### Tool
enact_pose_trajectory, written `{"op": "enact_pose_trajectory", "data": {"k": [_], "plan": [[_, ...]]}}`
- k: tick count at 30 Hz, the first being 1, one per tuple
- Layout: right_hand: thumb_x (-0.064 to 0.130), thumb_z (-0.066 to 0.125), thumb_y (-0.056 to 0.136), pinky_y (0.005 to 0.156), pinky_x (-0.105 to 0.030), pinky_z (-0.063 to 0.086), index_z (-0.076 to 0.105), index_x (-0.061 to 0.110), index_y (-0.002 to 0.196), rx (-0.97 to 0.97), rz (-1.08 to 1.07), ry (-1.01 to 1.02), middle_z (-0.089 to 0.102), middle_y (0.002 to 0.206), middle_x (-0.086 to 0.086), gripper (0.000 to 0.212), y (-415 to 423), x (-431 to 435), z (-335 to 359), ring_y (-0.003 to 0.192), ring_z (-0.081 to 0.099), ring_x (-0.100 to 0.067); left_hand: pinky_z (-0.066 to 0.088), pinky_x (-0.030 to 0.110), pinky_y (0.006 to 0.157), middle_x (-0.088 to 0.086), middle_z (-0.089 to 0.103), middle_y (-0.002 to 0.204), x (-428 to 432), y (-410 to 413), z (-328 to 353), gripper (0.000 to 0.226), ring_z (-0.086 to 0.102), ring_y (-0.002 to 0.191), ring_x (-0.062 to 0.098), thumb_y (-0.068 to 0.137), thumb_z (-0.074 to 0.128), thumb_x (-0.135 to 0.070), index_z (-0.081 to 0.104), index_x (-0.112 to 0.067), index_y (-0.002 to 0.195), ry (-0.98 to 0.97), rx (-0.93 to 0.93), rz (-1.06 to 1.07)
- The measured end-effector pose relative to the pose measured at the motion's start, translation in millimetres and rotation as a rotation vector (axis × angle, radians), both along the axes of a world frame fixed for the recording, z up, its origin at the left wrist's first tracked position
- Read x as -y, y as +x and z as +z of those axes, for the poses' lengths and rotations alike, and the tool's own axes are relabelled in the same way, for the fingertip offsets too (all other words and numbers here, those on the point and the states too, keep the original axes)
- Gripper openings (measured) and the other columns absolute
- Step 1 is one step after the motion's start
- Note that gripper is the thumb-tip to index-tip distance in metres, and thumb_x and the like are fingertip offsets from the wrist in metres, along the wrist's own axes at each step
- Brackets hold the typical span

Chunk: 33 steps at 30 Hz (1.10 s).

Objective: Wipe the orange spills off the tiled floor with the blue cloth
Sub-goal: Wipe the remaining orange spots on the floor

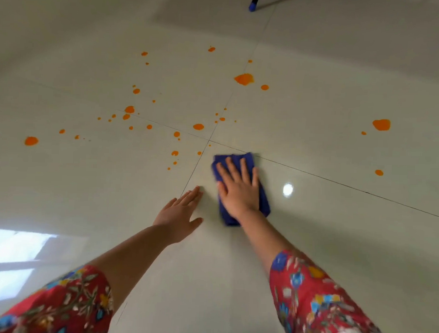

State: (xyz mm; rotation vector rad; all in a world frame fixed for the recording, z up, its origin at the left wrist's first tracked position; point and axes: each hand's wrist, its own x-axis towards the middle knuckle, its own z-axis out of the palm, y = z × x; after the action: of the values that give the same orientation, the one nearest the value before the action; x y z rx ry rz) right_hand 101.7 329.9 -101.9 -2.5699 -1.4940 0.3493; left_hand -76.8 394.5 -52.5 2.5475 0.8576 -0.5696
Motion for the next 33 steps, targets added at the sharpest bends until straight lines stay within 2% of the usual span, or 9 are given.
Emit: {"op": "enact_pose_trajectory", "data": {"k": [3,6,10,12,17,22,25,29,33], "plan": [[0.044,0.031,0.098,0.118,-0.046,0.014,0.034,0.037,0.147,-0.013,0.153,0.08,0.03,0.156,0.011,0.05,-49,60,-1,0.147,0.021,-0.022,0.009,0.029,0.118,-0.007,-0.014,0.16,-3,-13,10,0.078,0.004,0.148,0.009,0.098,0.041,-0.043,-0.009,-0.021,0.153,0.021,-0.112,-0.142],[0.037,0.033,0.097,0.115,-0.041,0.021,0.049,0.035,0.139,-0.004,0.061,0.14,0.044,0.148,0.01,0.044,-25,92,-9,0.141,0.035,-0.02,0.011,0.029,0.117,-0.003,-0.015,0.161,-15,-22,25,0.076,0.004,0.148,0.01,0.099,0.037,-0.045,-0.01,-0.018,0.153,0.024,-0.238,-0.311],[0.028,0.033,0.094,0.106,-0.047,0.038,0.065,0.024,0.124,-0.004,-0.226,0.202,0.059,0.136,-0.001,0.043,-8,42,-3,0.129,0.052,-0.03,0.014,0.027,0.117,-0.005,-0.014,0.16,-37,-35,52,0.072,0.005,0.148,0.01,0.1,0.033,-0.046,-0.008,-0.019,0.153,-0.01,-0.301,-0.456],[0.021,0.036,0.09,0.101,-0.044,0.043,0.068,0.023,0.117,-0.043,-0.163,0.214,0.064,0.129,-0.001,0.042,-29,11,1,0.123,0.057,-0.031,0.013,0.026,0.118,-0.007,-0.011,0.16,-51,-44,63,0.072,0.005,0.148,0.009,0.1,0.034,-0.047,-0.006,-0.021,0.153,-0.042,-0.271,-0.454],[0.015,0.044,0.092,0.096,-0.023,0.036,0.069,0.023,0.111,-0.189,0.192,0.27,0.066,0.123,0.007,0.033,-107,-10,10,0.121,0.058,-0.018,0.013,0.025,0.117,-0.011,0.0,0.161,-80,-83,66,0.071,0.009,0.147,0.008,0.098,0.038,-0.049,0.0,-0.026,0.154,-0.083,-0.156,-0.226],[0.009,0.047,0.099,0.101,-0.023,0.041,0.066,0.015,0.111,-0.897,-0.174,0.292,0.068,0.116,0.004,0.023,-101,-52,57,0.111,0.059,-0.011,0.024,0.025,0.114,-0.013,0.022,0.158,-112,-124,37,0.061,0.026,0.143,0.008,0.096,0.045,-0.046,0.024,-0.03,0.151,-0.073,0.119,0.058],[0.019,0.047,0.101,0.103,-0.027,0.042,0.066,0.02,0.114,-1.124,-0.401,0.228,0.068,0.119,-0.001,0.023,-99,-81,87,0.114,0.06,-0.019,0.029,0.026,0.111,-0.01,0.034,0.153,-128,-148,25,0.053,0.034,0.139,0.01,0.096,0.047,-0.043,0.037,-0.028,0.146,-0.076,0.233,0.18],[0.025,0.048,0.101,0.098,-0.03,0.045,0.067,0.031,0.105,-1.212,-0.483,0.16,0.067,0.114,0.002,0.02,-128,-123,118,0.108,0.061,-0.018,0.034,0.026,0.109,-0.008,0.043,0.148,-153,-180,20,0.046,0.041,0.135,0.012,0.095,0.05,-0.038,0.046,-0.026,0.14,-0.086,0.33,0.274],[0.022,0.044,0.102,0.092,-0.022,0.044,0.066,0.032,0.105,-1.169,-0.325,0.125,0.068,0.112,0.006,0.024,-178,-177,134,0.106,0.061,-0.013,0.034,0.024,0.105,-0.007,0.047,0.144,-193,-209,20,0.041,0.045,0.131,0.013,0.095,0.053,-0.033,0.052,-0.025,0.135,-0.054,0.412,0.42]]}}
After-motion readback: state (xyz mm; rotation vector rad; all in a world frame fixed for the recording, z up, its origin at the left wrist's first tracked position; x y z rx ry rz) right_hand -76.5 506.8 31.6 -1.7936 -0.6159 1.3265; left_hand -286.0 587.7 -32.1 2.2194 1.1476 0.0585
